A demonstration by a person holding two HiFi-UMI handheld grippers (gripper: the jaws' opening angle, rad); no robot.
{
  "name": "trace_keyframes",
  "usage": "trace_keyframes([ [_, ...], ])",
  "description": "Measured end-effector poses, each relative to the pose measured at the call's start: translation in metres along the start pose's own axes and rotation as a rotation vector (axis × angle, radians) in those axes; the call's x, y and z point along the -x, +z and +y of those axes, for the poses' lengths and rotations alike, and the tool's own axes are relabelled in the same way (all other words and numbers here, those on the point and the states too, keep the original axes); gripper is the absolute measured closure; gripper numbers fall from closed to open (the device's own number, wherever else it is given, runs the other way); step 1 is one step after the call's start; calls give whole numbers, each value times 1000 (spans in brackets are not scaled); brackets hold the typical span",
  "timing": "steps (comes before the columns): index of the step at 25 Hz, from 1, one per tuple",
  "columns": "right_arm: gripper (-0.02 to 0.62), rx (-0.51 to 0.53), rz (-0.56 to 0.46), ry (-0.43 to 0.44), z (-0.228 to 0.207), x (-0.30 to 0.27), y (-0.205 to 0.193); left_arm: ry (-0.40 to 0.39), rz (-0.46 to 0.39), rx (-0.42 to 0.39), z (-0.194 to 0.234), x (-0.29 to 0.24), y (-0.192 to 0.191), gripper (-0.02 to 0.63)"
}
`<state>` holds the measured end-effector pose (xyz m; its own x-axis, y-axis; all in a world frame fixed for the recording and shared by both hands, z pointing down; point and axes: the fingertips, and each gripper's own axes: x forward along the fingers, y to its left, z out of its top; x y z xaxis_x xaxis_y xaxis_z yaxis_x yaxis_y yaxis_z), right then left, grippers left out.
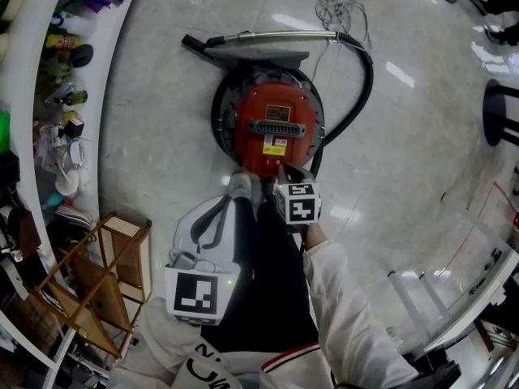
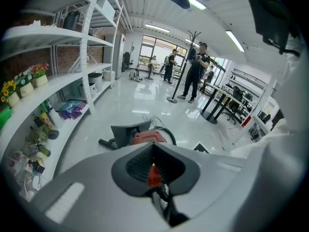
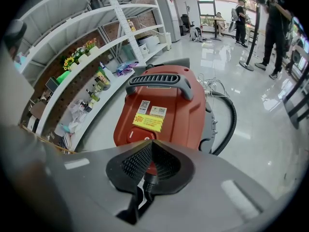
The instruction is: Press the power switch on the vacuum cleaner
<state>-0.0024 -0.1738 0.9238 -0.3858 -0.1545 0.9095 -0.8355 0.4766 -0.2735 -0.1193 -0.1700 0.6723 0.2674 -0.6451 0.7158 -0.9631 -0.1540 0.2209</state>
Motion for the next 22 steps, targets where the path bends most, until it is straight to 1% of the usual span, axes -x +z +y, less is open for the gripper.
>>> trace_keyframes([
  [6, 594, -8, 1, -12, -1, -1, -1, 5, -6, 0, 0, 4, -2, 606],
  [13, 594, -4, -16, -23, 1, 9, -2, 3, -13, -20, -1, 13, -7, 606],
  [22, 594, -25, -76, -57, 0, 45, 9, -2, -56, -64, -2, 36, 5, 606],
])
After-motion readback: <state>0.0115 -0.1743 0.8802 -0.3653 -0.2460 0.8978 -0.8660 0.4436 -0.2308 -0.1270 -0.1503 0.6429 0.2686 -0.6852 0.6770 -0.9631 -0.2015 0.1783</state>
